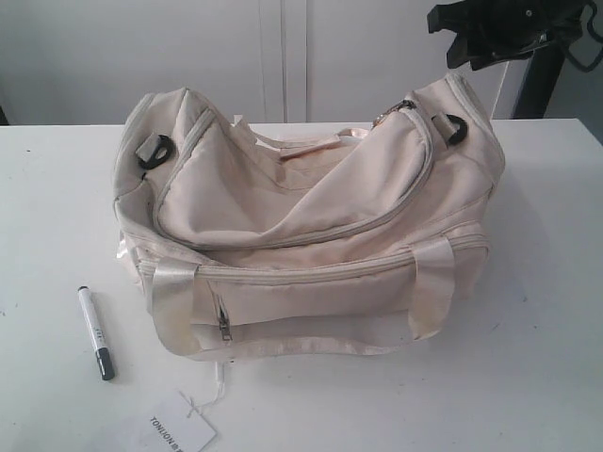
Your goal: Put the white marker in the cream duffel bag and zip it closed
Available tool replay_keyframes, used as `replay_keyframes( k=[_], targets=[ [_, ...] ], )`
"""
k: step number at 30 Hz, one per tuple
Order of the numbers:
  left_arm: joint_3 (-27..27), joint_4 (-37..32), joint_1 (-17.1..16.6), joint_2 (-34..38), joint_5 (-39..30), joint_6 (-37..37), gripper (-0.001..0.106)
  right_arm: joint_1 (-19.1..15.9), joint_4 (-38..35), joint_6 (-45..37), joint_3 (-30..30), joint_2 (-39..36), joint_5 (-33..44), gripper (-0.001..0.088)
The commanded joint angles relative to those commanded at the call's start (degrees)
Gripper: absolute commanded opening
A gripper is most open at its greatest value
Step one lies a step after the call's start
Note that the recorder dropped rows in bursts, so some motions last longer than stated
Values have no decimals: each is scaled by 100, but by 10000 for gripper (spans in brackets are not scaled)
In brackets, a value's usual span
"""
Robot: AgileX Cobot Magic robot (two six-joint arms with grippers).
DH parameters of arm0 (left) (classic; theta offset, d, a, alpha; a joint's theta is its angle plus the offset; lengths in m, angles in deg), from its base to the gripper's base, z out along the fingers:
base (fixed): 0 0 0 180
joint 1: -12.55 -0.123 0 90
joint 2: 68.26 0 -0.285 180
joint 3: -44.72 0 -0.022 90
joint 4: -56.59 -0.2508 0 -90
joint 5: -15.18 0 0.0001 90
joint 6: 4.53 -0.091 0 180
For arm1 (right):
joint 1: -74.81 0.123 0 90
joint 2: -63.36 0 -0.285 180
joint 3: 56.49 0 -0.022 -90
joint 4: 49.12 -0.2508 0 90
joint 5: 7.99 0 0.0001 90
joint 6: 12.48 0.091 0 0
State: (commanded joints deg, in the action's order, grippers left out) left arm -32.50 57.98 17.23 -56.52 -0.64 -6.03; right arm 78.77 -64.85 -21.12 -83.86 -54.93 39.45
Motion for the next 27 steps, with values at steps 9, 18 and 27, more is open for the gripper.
replay_keyframes(
  k=[9,18,27],
  targets=[
    [0,0,0,0,0,0,0,0,0,0,0,-194,23,348],
    [0,0,0,0,0,0,0,0,-21,0,0,-390,233,430],
    [0,0,0,0,0,0,0,0,-32,0,0,-438,233,423]
  ],
)
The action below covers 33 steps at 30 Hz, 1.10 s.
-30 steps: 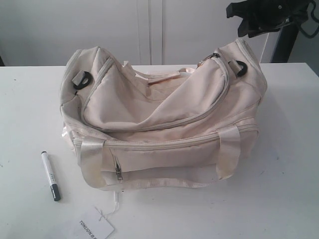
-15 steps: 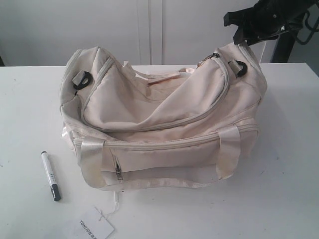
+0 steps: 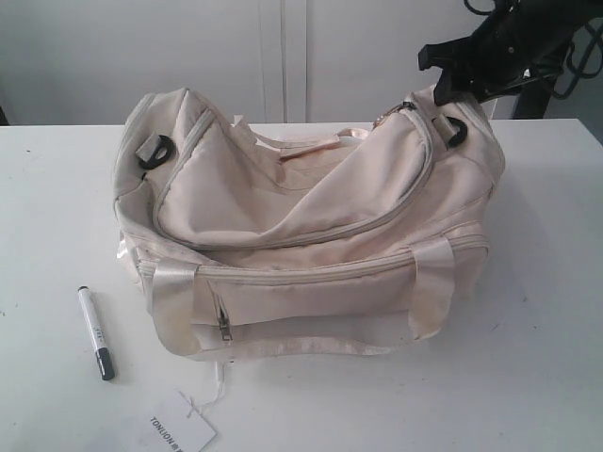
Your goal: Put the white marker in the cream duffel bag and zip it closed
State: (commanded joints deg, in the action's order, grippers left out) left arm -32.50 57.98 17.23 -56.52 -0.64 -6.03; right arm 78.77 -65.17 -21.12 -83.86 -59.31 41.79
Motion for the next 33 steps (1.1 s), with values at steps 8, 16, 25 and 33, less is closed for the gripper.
replay_keyframes(
  k=[8,16,25,33],
  targets=[
    [0,0,0,0,0,0,0,0,-20,-10,0,84,25,154],
    [0,0,0,0,0,0,0,0,-125,-55,0,223,257,0],
    [0,0,0,0,0,0,0,0,-125,-55,0,223,146,0],
    [0,0,0,0,0,0,0,0,-87,-55,0,223,135,0]
  ],
)
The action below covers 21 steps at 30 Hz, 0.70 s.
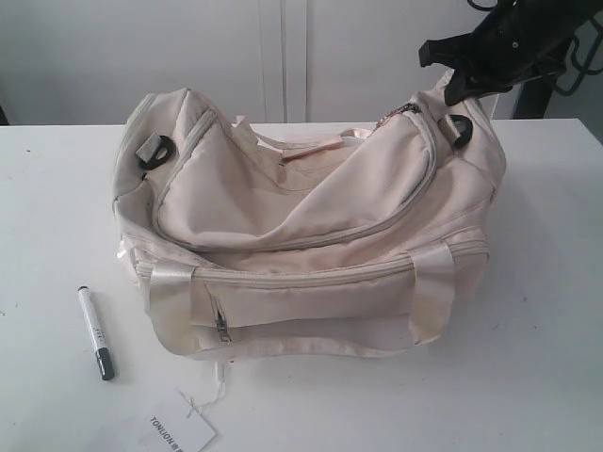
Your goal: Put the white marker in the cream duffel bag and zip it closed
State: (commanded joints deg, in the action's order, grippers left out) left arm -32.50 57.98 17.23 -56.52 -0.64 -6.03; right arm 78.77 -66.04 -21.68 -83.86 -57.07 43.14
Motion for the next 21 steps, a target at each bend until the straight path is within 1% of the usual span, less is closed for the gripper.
replay_keyframes(
  k=[21],
  targets=[
    [0,0,24,0,0,0,0,0,-15,37,0,0,44,0]
  ],
)
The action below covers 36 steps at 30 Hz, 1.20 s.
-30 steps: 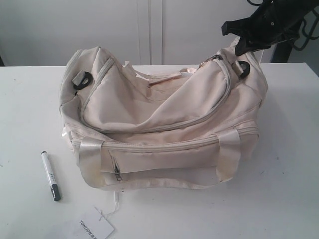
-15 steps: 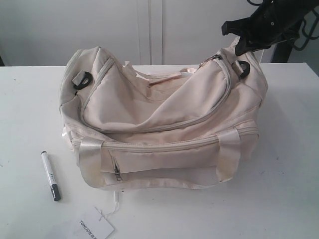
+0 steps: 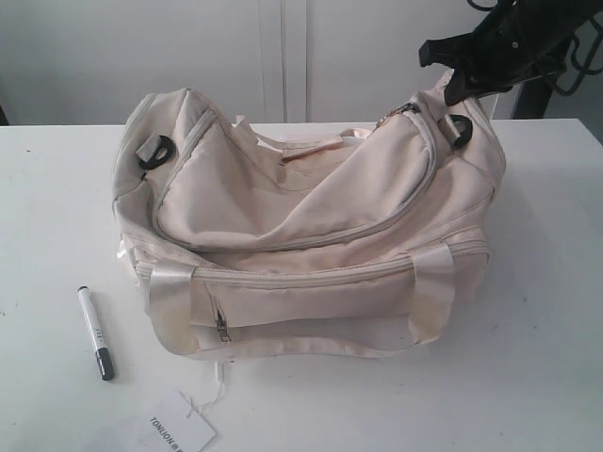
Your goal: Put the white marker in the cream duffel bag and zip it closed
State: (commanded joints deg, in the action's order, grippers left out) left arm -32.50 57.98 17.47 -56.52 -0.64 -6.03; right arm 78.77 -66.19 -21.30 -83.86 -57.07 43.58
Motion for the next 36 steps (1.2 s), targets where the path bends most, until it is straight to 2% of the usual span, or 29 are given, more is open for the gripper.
replay_keyframes(
  k=[4,7,14,21,24,30,33,36],
  targets=[
    [0,0,-2,0,38,0,0,0,0,0,0,0,30,0],
    [0,0,-2,0,353,0,0,0,0,0,0,0,18,0],
    [0,26,-2,0,1947,0,0,0,0,0,0,0,-21,0],
    [0,38,-2,0,2801,24,0,0,0,0,0,0,-54,0],
    [124,136,-2,20,2464,72,0,0,3,0,0,0,3,0],
    [863,136,-2,138,1821,72,0,0,3,0,0,0,-43,0],
    [1309,136,-2,492,1429,72,0,0,3,0,0,0,-43,0],
    [1715,136,-2,930,1411,61,0,0,3,0,0,0,-56,0]
  ],
)
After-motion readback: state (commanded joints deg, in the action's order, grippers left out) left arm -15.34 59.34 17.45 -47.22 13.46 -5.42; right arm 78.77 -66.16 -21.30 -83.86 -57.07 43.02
